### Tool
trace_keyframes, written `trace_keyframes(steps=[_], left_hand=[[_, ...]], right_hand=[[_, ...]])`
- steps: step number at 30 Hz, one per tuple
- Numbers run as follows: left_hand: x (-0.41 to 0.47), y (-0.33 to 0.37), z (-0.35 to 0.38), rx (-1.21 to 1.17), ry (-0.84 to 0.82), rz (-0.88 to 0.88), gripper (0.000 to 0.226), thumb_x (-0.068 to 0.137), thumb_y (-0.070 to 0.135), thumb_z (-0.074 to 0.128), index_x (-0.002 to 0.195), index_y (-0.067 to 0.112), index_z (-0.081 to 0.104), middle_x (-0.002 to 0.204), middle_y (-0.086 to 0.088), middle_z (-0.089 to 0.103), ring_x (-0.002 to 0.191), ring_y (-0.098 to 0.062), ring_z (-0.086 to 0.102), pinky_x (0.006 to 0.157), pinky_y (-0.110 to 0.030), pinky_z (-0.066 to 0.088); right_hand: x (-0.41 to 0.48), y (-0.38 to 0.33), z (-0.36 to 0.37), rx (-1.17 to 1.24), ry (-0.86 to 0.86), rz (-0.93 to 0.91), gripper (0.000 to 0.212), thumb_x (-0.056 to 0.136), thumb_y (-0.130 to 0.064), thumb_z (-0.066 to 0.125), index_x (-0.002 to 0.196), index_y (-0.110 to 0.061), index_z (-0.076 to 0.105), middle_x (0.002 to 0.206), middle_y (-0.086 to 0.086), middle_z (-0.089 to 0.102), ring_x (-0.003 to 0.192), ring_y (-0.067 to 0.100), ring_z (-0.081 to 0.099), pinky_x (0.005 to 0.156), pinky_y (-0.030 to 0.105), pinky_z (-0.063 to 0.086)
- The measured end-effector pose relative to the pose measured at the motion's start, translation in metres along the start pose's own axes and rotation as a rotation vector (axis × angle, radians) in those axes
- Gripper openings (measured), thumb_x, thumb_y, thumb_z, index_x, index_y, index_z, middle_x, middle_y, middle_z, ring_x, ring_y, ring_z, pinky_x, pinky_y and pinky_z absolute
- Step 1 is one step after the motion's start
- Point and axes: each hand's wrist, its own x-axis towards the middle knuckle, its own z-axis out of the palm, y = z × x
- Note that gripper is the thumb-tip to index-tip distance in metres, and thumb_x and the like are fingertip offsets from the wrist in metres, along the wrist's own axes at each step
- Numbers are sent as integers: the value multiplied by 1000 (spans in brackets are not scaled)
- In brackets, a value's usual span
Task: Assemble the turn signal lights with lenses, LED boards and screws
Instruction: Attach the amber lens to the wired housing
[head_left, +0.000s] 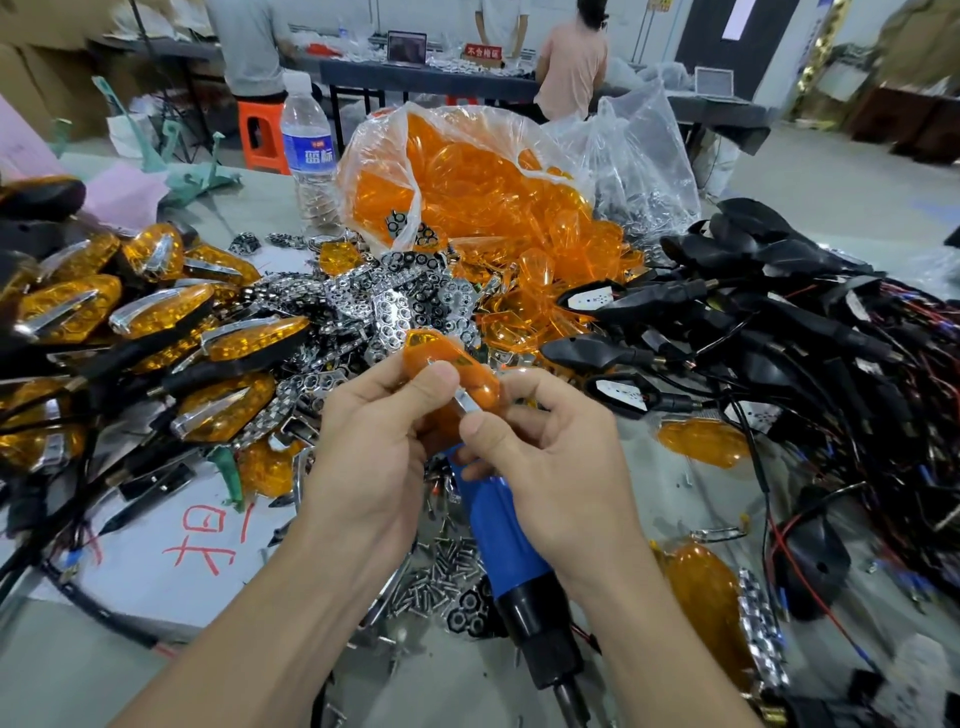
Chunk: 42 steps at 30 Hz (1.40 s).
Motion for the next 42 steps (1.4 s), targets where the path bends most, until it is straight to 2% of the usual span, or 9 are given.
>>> trace_keyframes(steps=[8, 11, 15, 18, 21, 23, 28, 38, 42], left_hand=[[2, -6, 0, 79, 8, 13, 14, 79, 27, 74, 88, 20, 82, 90, -10, 79, 77, -22, 74, 61, -32, 61], [5, -13, -1, 466, 23, 163, 23, 90, 25, 77, 113, 28, 79, 102, 5, 80, 92, -8, 75, 83, -33, 64], [0, -18, -8, 976, 38, 283, 58, 87, 54, 70, 142, 56, 51, 117, 41, 65, 111, 27, 53, 91, -6, 34], [0, -18, -8, 1079, 81, 329, 58, 86, 58, 61, 143, 53, 52, 114, 42, 63, 107, 35, 45, 82, 3, 27], [3, -19, -6, 1096, 106, 330, 54, 87, 53, 60, 141, 47, 58, 107, 47, 55, 99, 35, 44, 87, -1, 27], [4, -20, -8, 1093, 102, 316, 53, 88, 52, 60, 140, 45, 60, 106, 48, 52, 100, 32, 43, 92, -10, 33], [4, -19, -11, 1103, 112, 344, 48, 92, 45, 62, 139, 39, 63, 114, 36, 63, 107, 17, 55, 93, -15, 38], [4, -19, -9, 1108, 113, 355, 42, 94, 39, 65, 135, 38, 67, 110, 34, 63, 105, 10, 59, 99, -21, 40], [2, -23, -8, 984, 18, 313, 45, 90, 46, 69, 135, 44, 66, 106, 39, 67, 106, 20, 60, 93, -11, 44]], right_hand=[[2, -4, -9, -15, -1, 77, 8, 87, -11, 79, 87, -15, 73, 80, 10, 78, 68, 26, 74, 66, 34, 63], [7, -8, -24, -104, 12, 95, 11, 85, -4, 78, 84, -13, 73, 79, 3, 78, 72, 23, 72, 74, 39, 61], [14, -11, -65, -604, 276, 116, 22, 81, -7, 79, 75, -25, 69, 71, -6, 74, 62, 12, 61, 62, 33, 52], [13, -15, -84, -1082, 52, 324, 30, 83, -8, 75, 73, -35, 68, 94, -8, 75, 69, 14, 65, 57, 25, 49], [8, -17, -95, -1008, -143, 391, 55, 79, 9, 64, 83, -44, 74, 130, -13, 69, 88, 23, 76, 70, 35, 65], [20, -19, -110, -940, -9, 319, 61, 80, 13, 53, 90, -42, 77, 136, -13, 66, 60, 9, 69, 50, 25, 56], [69, 3, -126, -1261, 137, 303, 54, 88, 6, 50, 127, -26, 69, 109, 6, 69, 97, 29, 66, 82, 35, 56], [55, -13, -121, -1018, 302, 10, 20, 97, -8, 61, 100, -25, 71, 82, -4, 69, 75, 24, 66, 67, 37, 53], [37, -38, -73, -1027, 144, -131, 15, 100, -19, 58, 102, -34, 56, 76, -13, 62, 65, 13, 62, 57, 33, 50]])
